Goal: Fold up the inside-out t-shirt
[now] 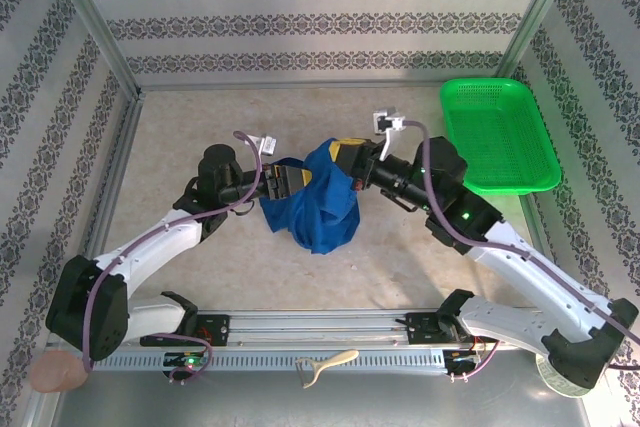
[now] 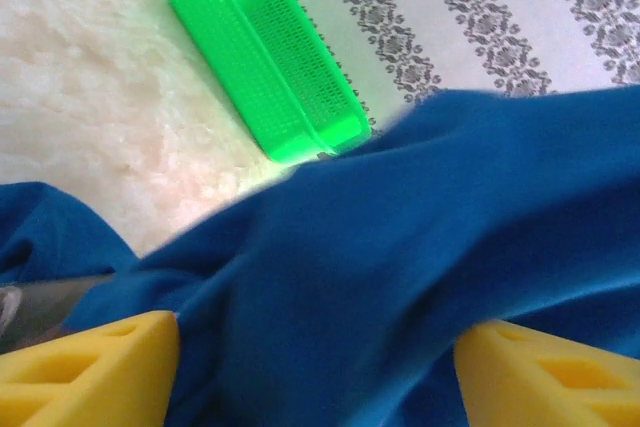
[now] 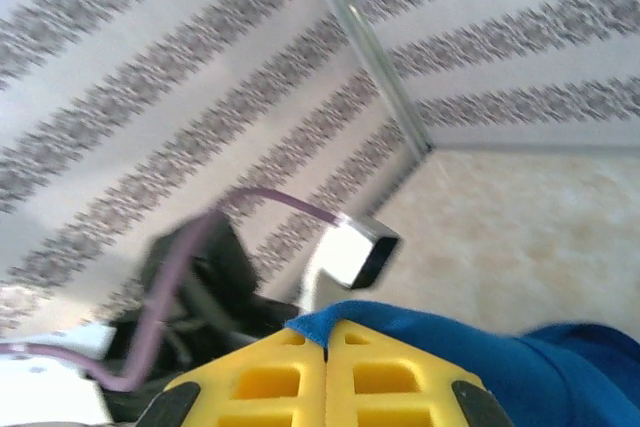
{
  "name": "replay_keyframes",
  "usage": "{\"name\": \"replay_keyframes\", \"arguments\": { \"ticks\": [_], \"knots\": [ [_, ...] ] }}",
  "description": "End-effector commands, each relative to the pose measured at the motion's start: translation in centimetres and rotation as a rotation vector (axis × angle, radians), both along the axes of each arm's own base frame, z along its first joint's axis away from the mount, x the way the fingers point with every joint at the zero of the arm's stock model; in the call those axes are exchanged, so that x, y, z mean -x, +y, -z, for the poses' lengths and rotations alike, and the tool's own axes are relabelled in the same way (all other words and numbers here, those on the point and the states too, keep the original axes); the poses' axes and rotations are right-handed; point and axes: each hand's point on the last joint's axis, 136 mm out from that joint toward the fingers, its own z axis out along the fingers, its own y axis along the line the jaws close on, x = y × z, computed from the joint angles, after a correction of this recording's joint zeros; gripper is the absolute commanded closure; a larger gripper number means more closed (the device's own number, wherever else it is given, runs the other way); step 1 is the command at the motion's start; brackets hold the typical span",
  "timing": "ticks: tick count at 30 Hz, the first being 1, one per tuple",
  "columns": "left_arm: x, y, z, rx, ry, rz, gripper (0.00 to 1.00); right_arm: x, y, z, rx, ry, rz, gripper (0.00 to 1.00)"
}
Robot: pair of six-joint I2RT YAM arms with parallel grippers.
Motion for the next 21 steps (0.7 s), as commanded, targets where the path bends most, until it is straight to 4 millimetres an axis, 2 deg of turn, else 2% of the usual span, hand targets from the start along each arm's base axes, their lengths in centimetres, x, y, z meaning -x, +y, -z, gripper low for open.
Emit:
{"name": "replay_keyframes", "arguments": {
  "ticks": [1, 5, 11, 15, 21],
  "knots": [
    [-0.3, 0.6, -2.0, -0.03, -0.08, -0.015, 0.24, 0.9, -0.1, -3.0, -0.09, -0.015, -0.049, 1.0],
    [1.2, 1.6, -3.7, -0.003, -0.123, -0.052, 0.23, 0.0, -0.2, -2.1, -0.081, 0.009, -0.021, 1.0],
    [4.4, 2.0, -5.1, -0.057, -0.204, -0.101, 0.23, -1.3, -0.4, 1.9, -0.058, 0.079, 0.011, 1.0],
    [5.2, 0.4, -3.9, -0.141, -0.236, -0.089, 0.23, -1.4, -0.3, 3.3, -0.055, 0.105, 0.004, 1.0],
    [4.8, -2.2, -1.9, -0.212, -0.239, -0.054, 0.24, -1.2, -0.3, 3.4, -0.063, 0.115, -0.007, 1.0]
  ]
}}
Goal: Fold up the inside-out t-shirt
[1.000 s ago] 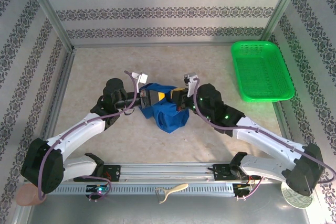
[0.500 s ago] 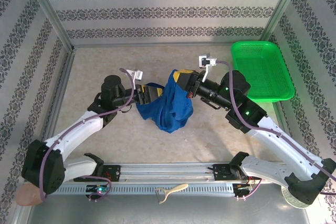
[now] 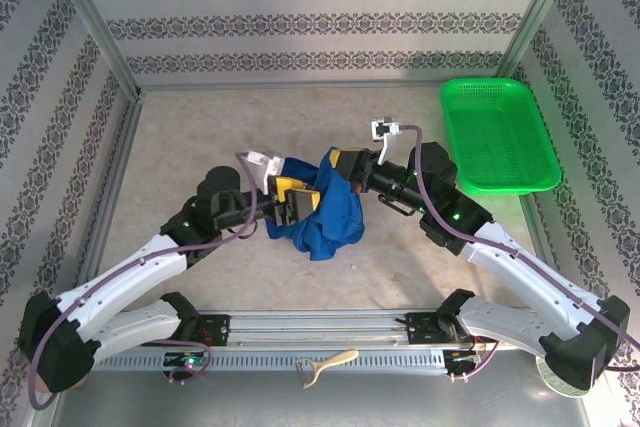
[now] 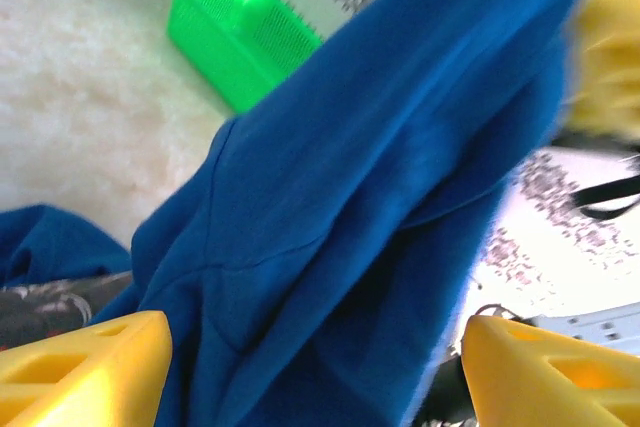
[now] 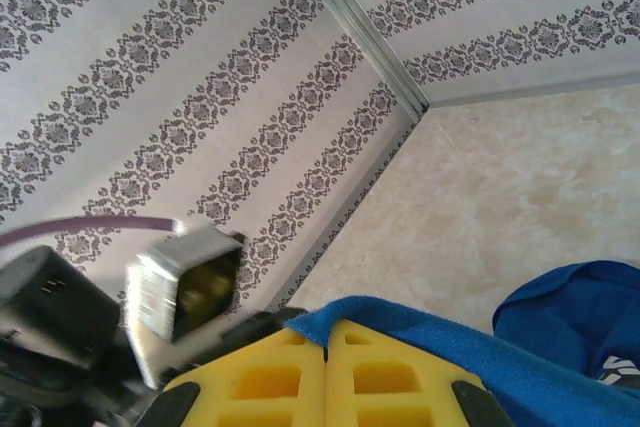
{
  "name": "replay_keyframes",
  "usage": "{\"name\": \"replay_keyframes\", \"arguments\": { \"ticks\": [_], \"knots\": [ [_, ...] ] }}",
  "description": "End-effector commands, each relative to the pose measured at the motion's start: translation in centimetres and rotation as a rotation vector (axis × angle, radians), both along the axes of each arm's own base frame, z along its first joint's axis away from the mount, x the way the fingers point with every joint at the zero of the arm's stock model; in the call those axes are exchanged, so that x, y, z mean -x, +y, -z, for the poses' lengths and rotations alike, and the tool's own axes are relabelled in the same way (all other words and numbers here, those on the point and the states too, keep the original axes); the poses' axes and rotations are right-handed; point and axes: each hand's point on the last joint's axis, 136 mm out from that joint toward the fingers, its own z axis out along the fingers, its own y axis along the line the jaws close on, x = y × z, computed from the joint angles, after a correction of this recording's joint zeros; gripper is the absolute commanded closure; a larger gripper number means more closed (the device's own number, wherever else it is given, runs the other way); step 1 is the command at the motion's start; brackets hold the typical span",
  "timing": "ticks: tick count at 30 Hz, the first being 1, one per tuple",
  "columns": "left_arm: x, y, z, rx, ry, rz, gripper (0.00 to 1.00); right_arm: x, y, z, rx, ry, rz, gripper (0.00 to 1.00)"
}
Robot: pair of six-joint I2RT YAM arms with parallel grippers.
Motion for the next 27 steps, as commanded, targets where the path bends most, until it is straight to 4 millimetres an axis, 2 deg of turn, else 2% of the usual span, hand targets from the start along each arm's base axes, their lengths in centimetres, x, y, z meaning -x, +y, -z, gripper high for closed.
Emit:
{"name": "replay_keyframes", "arguments": {
  "ticks": [1, 9, 11, 14, 16, 17, 18, 20, 23, 25, 27],
  "knots": [
    [-1.1, -0.4, 0.1, -0.064, -0.053, -0.038, 0.24, 0.3, -0.2, -1.6, -0.055, -0.032, -0.017, 1.0],
    [-3.0, -1.5, 1.0, -0.082, -0.051, -0.062, 0.27, 0.9, -0.5, -1.8, -0.081, -0.024, -0.025, 1.0],
    [-3.3, -1.9, 1.0, -0.079, -0.05, -0.059, 0.33, 1.0, -0.5, -1.7, -0.09, -0.02, -0.026, 1.0],
    [-3.6, -2.4, 0.8, -0.075, -0.054, -0.041, 0.59, 1.1, -0.9, -1.4, -0.083, -0.02, -0.014, 1.0],
    [-3.2, -2.6, 0.3, -0.078, -0.064, -0.018, 0.86, 0.7, -1.8, -0.7, -0.061, -0.012, 0.023, 1.0],
    [-2.9, -2.6, -0.1, -0.077, -0.074, -0.001, 0.93, 0.4, -2.4, -0.2, -0.05, -0.009, 0.047, 1.0],
    [-2.3, -2.5, -0.7, -0.074, -0.086, 0.021, 1.0, 0.0, -3.1, 0.5, -0.035, -0.001, 0.082, 1.0],
    [-1.0, -2.4, -2.1, -0.056, -0.112, 0.076, 1.0, -1.3, -4.9, 2.4, -0.007, 0.029, 0.159, 1.0],
    [1.0, -2.1, -4.1, -0.013, -0.127, 0.179, 1.0, -3.6, -7.2, 7.1, 0.047, 0.108, 0.267, 1.0],
    [2.0, -1.9, -5.5, 0.052, -0.124, 0.25, 1.0, -4.7, -7.8, 9.8, 0.065, 0.159, 0.306, 1.0],
    [2.3, -1.8, -6.5, 0.13, -0.102, 0.303, 1.0, -5.4, -7.5, 11.5, 0.076, 0.194, 0.308, 1.0]
  ]
}}
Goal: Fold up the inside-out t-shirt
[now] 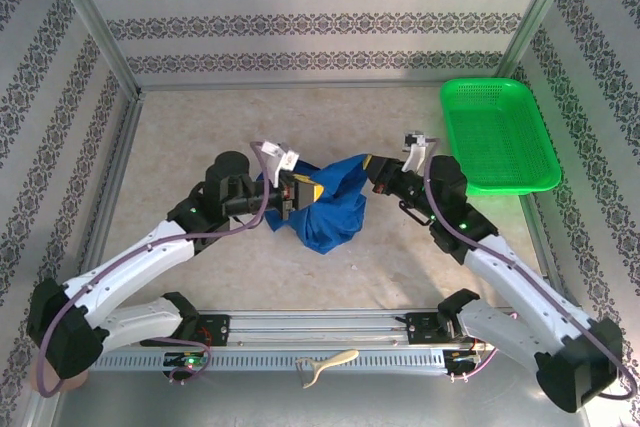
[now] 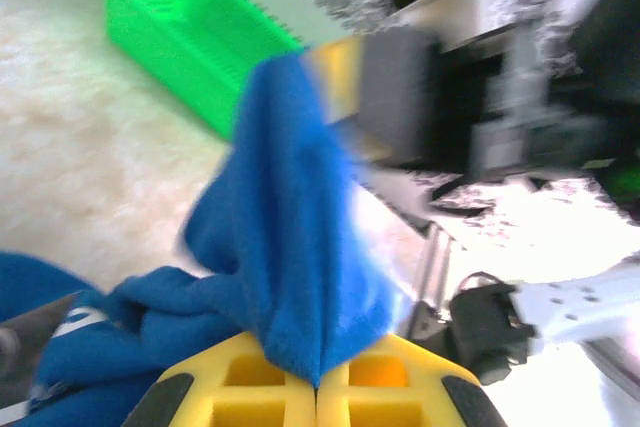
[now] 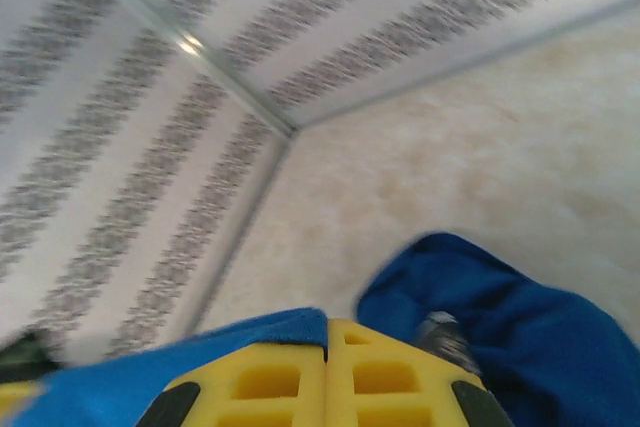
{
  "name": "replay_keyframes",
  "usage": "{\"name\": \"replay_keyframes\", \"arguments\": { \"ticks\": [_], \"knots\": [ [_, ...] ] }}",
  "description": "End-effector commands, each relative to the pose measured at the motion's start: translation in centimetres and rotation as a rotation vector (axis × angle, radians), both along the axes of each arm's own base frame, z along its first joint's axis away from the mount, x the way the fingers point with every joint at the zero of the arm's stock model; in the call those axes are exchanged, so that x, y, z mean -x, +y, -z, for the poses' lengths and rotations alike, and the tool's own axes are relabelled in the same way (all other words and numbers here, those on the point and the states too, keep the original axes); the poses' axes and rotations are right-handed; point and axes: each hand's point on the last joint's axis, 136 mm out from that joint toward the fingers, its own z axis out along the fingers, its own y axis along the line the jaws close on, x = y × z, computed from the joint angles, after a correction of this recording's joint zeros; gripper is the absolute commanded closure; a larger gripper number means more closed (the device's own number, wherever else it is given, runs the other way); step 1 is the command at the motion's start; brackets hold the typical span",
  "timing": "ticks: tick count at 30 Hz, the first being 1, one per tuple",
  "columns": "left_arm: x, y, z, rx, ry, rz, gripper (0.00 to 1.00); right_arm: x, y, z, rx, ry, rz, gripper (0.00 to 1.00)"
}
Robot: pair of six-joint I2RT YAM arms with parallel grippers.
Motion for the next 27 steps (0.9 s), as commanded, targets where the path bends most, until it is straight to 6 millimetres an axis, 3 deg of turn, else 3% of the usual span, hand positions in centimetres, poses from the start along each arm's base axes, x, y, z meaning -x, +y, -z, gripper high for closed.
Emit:
{"name": "replay_keyframes", "arguments": {
  "ticks": [1, 2, 4, 6, 11, 16, 22, 27],
  "knots": [
    [1.8, -0.1, -3.5, 0.147, -0.001, 0.17, 1.0, -1.1, 0.1, 2.6, 0.009, 0.044, 0.023, 1.0],
    [1.6, 0.0, -3.7, 0.177, 0.008, 0.183, 1.0, -1.1, 0.5, 2.7, 0.004, 0.046, 0.005, 0.95],
    [1.0, 0.3, -3.9, 0.218, 0.028, 0.183, 1.0, -0.4, 0.9, 2.1, -0.001, 0.03, -0.025, 0.64],
    [0.5, 0.5, -3.7, 0.227, 0.039, 0.172, 1.0, 0.7, 0.4, 0.9, 0.001, -0.007, -0.015, 0.51],
    [0.1, 0.6, -3.2, 0.214, 0.044, 0.153, 1.0, 4.7, -0.8, -3.0, -0.069, -0.113, -0.015, 0.49],
    [-0.2, 0.7, -2.7, 0.202, 0.051, 0.141, 1.0, 7.7, 1.8, -5.7, -0.109, -0.18, -0.12, 0.44],
    [-0.4, 0.6, -2.5, 0.2, 0.06, 0.138, 1.0, 7.7, 6.0, -6.7, -0.089, -0.193, -0.21, 0.39],
    [-0.3, 0.7, -2.5, 0.199, 0.063, 0.141, 1.0, 6.5, 7.7, -7.3, -0.081, -0.196, -0.219, 0.42]
  ]
}}
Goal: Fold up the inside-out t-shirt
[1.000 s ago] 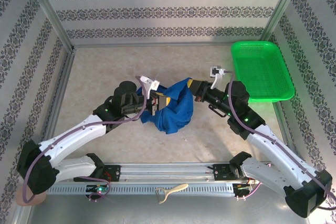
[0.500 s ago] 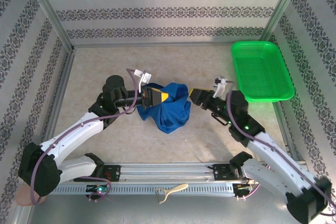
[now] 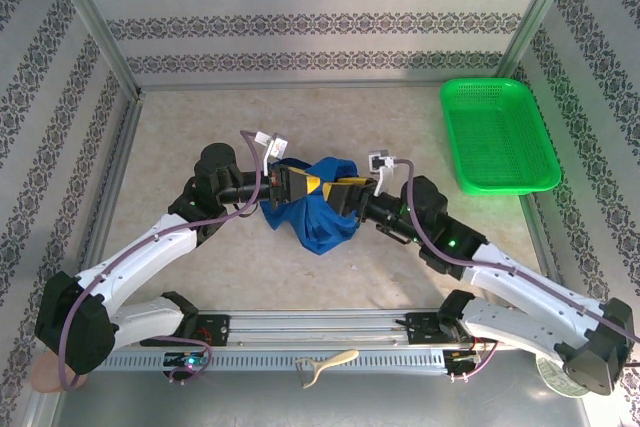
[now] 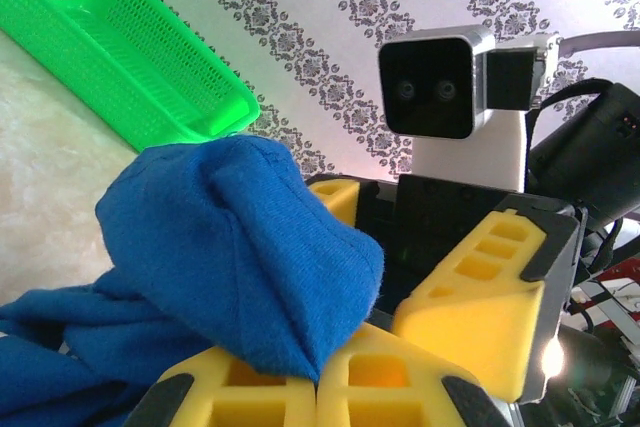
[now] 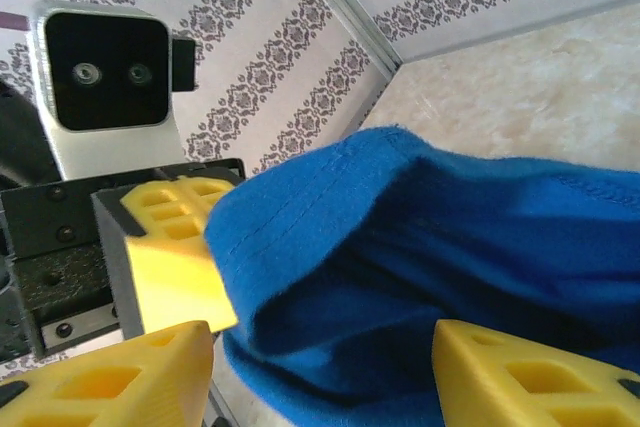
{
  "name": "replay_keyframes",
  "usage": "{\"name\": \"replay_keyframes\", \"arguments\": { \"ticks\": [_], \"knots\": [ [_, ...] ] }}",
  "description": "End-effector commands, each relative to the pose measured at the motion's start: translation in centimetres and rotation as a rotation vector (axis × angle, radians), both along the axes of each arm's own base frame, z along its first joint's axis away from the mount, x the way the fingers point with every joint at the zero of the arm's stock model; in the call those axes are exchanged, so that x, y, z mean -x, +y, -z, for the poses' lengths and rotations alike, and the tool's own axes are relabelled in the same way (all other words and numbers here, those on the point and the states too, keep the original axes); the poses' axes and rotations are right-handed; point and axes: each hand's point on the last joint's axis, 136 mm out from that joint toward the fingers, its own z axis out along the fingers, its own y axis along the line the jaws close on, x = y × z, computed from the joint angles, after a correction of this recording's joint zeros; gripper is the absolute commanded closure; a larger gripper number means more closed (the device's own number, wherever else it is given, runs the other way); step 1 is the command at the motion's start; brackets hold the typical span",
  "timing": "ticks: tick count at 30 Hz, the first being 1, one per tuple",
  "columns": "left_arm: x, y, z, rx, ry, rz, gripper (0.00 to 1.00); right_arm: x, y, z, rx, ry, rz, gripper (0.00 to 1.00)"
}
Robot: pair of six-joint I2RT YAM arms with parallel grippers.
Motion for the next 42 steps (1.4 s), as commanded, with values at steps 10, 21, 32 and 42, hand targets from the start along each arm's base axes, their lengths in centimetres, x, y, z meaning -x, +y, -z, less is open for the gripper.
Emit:
{"name": "replay_keyframes", "arguments": {
  "ticks": [10, 21, 32, 42],
  "knots": [
    [0.1, 0.4, -1.2, 0.023, -0.062, 0.002, 0.99, -2.1, 1.7, -6.4, -0.056, -0.103, -0.014, 1.0],
    [-1.4, 2.7, 3.2, -0.147, -0.097, -0.209, 0.25, -1.9, -0.5, -17.7, -0.088, -0.17, -0.074, 1.0],
    [-2.4, -1.6, 4.1, -0.23, -0.212, -0.276, 0.19, -2.3, 1.9, -14.0, -0.044, -0.094, -0.083, 1.0],
    [-7.5, 3.7, 6.1, -0.324, -0.159, -0.474, 1.0, -2.4, -6.9, -18.9, -0.048, -0.19, 0.151, 1.0]
  ]
}}
